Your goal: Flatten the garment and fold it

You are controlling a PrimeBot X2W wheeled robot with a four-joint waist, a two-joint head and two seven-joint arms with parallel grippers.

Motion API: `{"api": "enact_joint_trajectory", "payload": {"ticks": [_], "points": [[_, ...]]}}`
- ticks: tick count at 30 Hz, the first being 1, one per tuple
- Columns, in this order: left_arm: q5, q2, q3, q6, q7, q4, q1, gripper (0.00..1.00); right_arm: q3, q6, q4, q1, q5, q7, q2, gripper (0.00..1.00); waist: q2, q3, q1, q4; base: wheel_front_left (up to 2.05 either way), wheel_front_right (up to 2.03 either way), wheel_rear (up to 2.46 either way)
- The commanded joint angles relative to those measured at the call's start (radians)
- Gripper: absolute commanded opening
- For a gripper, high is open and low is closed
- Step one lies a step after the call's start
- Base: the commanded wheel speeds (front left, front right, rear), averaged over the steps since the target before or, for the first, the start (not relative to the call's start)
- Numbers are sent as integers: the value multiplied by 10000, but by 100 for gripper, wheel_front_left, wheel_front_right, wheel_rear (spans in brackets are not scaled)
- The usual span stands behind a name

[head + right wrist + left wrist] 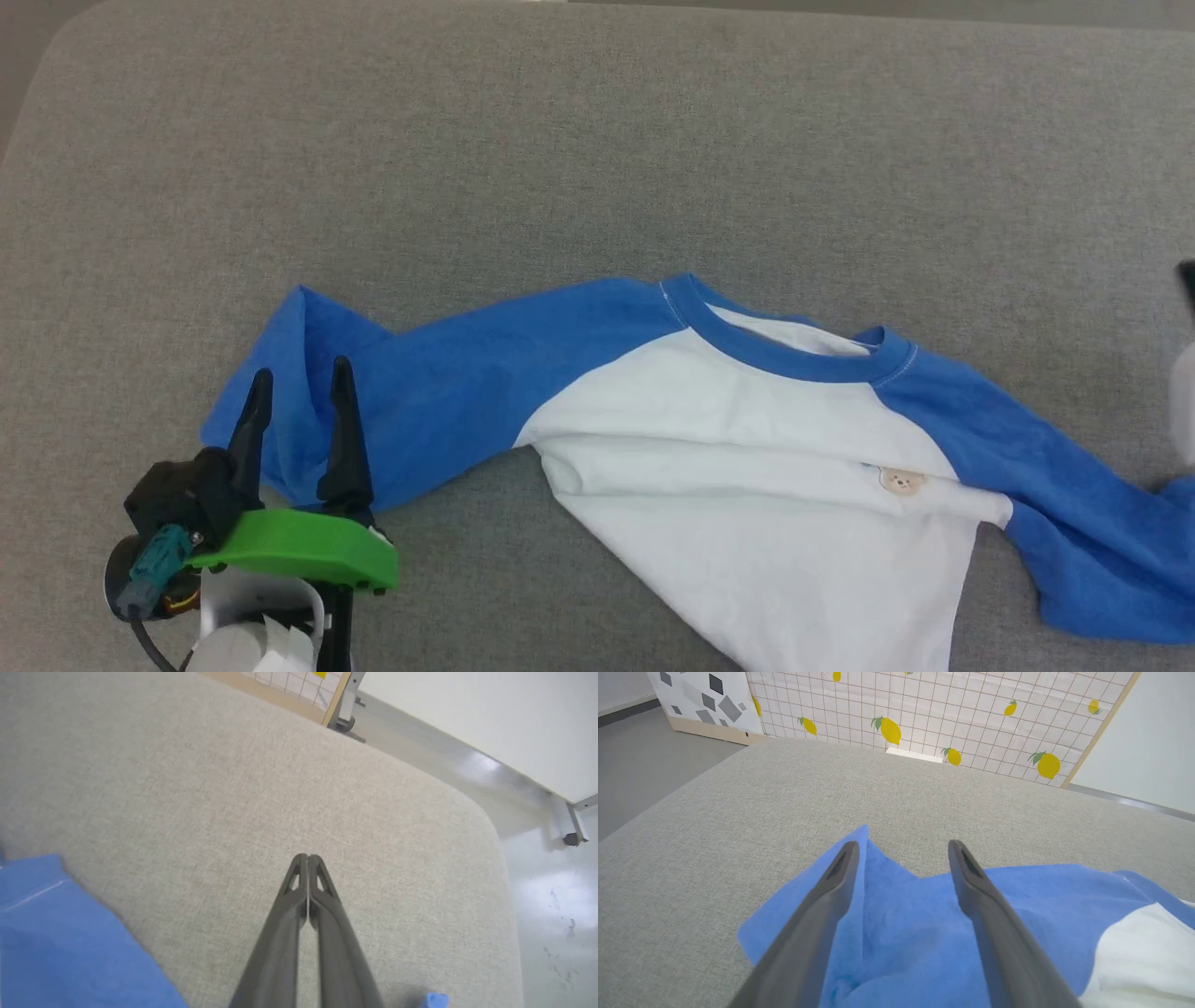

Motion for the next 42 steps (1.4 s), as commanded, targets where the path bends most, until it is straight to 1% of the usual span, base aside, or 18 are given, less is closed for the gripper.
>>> {"api": "enact_joint_trajectory", "payload": {"ticks": [1,4,5,6,7,10,12,16,19,23,30,31,32,33,34,37,39,42], "points": [[-21,-56,-23,39,-94,53,-160,100,-209,-15,-17,-237,-207,-258,43,0,0,30,0,27,0,0,0],[-70,-81,-72,0,-150,123,-233,100,-386,-15,19,-338,-241,-393,300,0,0,111,0,113,0,0,0],[-90,-76,-62,-4,-171,144,-241,100,-273,-15,-11,-272,-138,-296,368,24,0,134,0,137,0,0,0],[-101,-66,-52,-6,-186,156,-244,100,-181,-15,-64,-196,-42,-199,405,98,0,157,0,157,0,0,0],[-112,-54,-41,-8,-206,167,-244,100,-145,-15,-149,-96,122,-81,518,100,0,183,0,178,0,0,0],[-134,-36,-27,0,-247,198,-230,100,48,-15,-459,389,671,483,703,100,0,214,0,236,0,0,0],[-158,-25,0,20,-275,197,-192,100,242,-15,-856,896,1263,1189,680,100,0,226,0,236,0,0,0],[-195,2,49,59,-310,185,-128,100,338,-15,-1630,1745,1859,2351,336,100,0,313,0,153,0,0,0],[-223,8,3,32,-295,173,-174,100,435,-15,-1918,2087,1954,2660,2,100,0,469,0,110,0,0,0],[-236,29,-65,-11,-282,161,-346,100,737,-15,-1705,2217,2242,2838,-213,100,0,722,0,109,0,0,0],[-223,141,-93,-30,-241,169,-569,100,1778,-15,-889,1892,2725,3129,-701,100,0,998,0,142,0,0,0],[-226,151,-92,-28,-240,170,-579,100,1899,-15,-790,1864,2860,3224,-718,68,0,1008,0,145,0,0,0],[-232,160,-93,-27,-240,172,-590,100,2015,-15,-657,1841,3009,3378,-736,27,0,1015,0,148,0,0,0],[-236,167,-94,-26,-238,175,-596,100,2134,-15,-577,1831,3104,3514,-774,6,0,1016,0,150,0,0,0],[-238,179,-95,-21,-235,181,-601,100,2271,-15,-511,1804,3214,3630,-828,0,0,1014,0,149,0,0,0],[-234,198,-103,3,-226,184,-615,100,2429,-15,-412,1625,3187,3493,-974,0,0,999,0,134,0,0,0],[-227,209,-127,8,-222,190,-625,100,2447,-15,-423,1417,2968,2994,-1027,0,0,920,0,105,0,0,0],[-196,272,-147,2,-218,179,-647,100,2346,-15,-535,1065,2531,1910,-1027,0,0,720,0,24,0,0,0]]}}
